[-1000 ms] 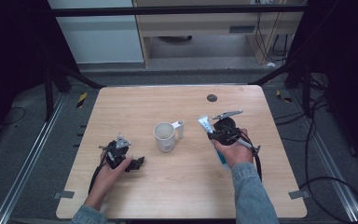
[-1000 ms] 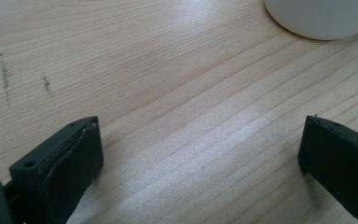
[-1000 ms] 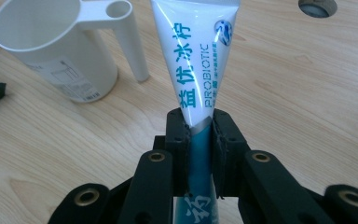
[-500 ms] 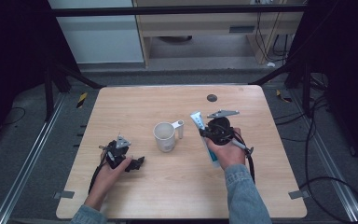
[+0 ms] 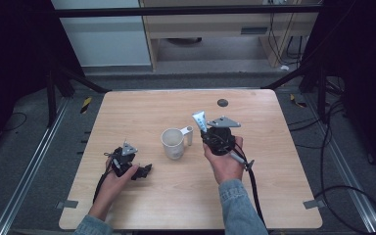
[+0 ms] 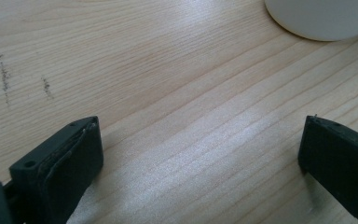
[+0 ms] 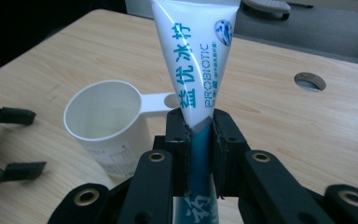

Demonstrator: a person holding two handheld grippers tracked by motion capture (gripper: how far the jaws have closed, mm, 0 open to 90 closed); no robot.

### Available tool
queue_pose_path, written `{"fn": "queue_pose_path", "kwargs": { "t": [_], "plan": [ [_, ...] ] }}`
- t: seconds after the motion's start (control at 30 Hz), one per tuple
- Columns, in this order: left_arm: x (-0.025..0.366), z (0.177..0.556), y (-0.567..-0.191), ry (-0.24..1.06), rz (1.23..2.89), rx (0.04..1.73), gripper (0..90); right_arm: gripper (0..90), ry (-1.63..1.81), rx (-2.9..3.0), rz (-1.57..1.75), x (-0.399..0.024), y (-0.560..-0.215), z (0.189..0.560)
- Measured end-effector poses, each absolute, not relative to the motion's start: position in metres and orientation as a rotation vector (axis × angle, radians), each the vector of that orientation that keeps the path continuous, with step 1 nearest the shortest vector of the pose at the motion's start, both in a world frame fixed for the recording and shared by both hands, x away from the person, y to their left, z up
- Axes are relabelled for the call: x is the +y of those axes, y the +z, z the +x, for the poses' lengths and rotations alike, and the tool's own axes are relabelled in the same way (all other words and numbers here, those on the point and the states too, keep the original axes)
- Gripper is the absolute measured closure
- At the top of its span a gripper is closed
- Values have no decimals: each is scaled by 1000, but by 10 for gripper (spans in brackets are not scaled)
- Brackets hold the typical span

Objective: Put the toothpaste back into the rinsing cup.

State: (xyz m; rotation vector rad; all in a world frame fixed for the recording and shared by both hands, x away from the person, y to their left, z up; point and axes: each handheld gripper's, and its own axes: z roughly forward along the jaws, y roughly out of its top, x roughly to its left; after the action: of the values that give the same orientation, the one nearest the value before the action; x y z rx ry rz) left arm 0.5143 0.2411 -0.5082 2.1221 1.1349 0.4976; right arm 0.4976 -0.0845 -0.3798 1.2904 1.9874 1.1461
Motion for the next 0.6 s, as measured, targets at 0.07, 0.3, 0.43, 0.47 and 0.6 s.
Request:
{"fn": "queue_pose_path", "kwargs": {
  "t": [0.07, 0.3, 0.43, 0.47, 0.6],
  "plan": [
    [241, 514, -508, 497, 2123, 1133, 0, 787, 1159, 1967, 1285, -81, -379, 497],
    [241, 514, -508, 498, 2122, 1134, 0, 786, 1148, 1888, 1289, -77, -376, 495],
    [241, 514, -508, 498, 2122, 1134, 0, 787, 1161, 1845, 1288, -76, -377, 496],
    [241, 514, -508, 498, 2122, 1134, 0, 787, 1161, 1845, 1288, -76, -377, 496],
    [241, 514, -508, 496, 2122, 1136, 0, 786, 1177, 1808, 1295, -72, -375, 498]
  ]
}}
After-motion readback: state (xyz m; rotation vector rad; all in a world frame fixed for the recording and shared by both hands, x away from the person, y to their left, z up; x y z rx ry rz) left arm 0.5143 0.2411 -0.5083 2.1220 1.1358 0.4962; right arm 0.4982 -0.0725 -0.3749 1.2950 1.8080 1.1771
